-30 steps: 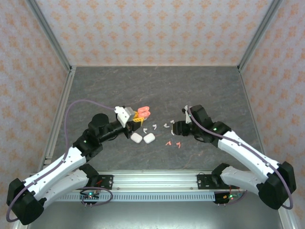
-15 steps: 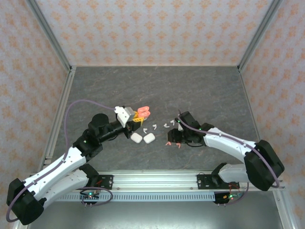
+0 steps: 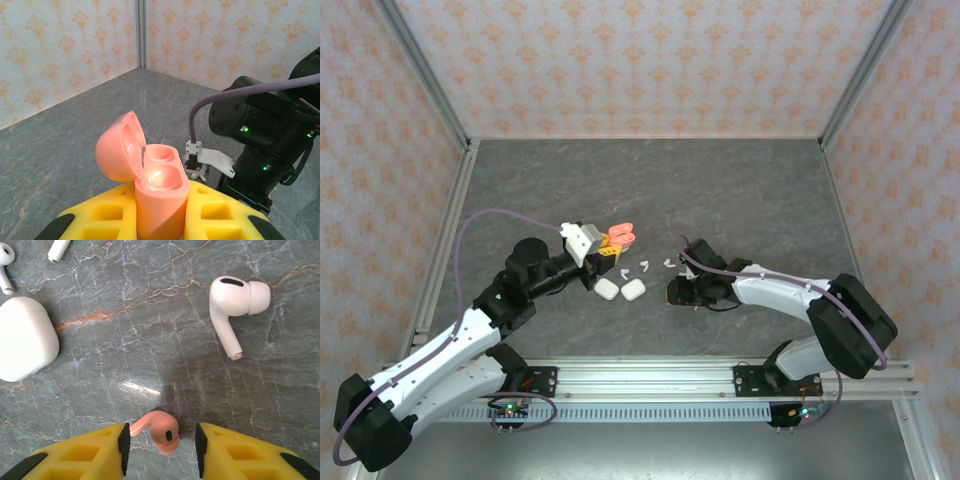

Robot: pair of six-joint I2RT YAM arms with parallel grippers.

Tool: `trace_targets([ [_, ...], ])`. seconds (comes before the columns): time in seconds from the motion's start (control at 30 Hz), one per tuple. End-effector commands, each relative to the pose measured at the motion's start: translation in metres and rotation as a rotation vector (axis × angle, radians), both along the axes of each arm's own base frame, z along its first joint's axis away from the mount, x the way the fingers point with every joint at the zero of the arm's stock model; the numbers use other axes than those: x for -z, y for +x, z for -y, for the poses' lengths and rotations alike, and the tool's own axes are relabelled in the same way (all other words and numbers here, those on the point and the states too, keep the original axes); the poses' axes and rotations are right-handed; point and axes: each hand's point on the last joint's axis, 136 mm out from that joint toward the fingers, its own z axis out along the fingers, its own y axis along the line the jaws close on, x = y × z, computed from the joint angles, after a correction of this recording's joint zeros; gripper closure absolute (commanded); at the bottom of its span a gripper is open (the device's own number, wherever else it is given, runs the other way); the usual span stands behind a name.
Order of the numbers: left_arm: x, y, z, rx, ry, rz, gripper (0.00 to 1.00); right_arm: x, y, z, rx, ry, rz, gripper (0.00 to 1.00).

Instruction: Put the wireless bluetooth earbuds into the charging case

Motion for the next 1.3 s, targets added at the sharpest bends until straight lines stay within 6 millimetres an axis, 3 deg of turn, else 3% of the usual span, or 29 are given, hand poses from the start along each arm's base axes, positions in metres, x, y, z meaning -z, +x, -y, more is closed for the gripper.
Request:
trace_targets([
  [0.0,-0.014,-0.001,-0.001,-0.009,-0.021,0.026,1.0,0.001,0.003,-0.004,0.005,-0.001,0.002,0.59],
  [0.73,-0.013,0.0,-0.002,-0.017,-0.013,0.023,1.0,0.003,-0.002,0.005,-0.036,-0.117,-0.01,0.63],
  [1.27,-0.012,0.0,-0.003,-0.022,-0.012,0.02,1.0,0.008,0.003,-0.008,-0.054,-0.108,-0.016,0.64],
])
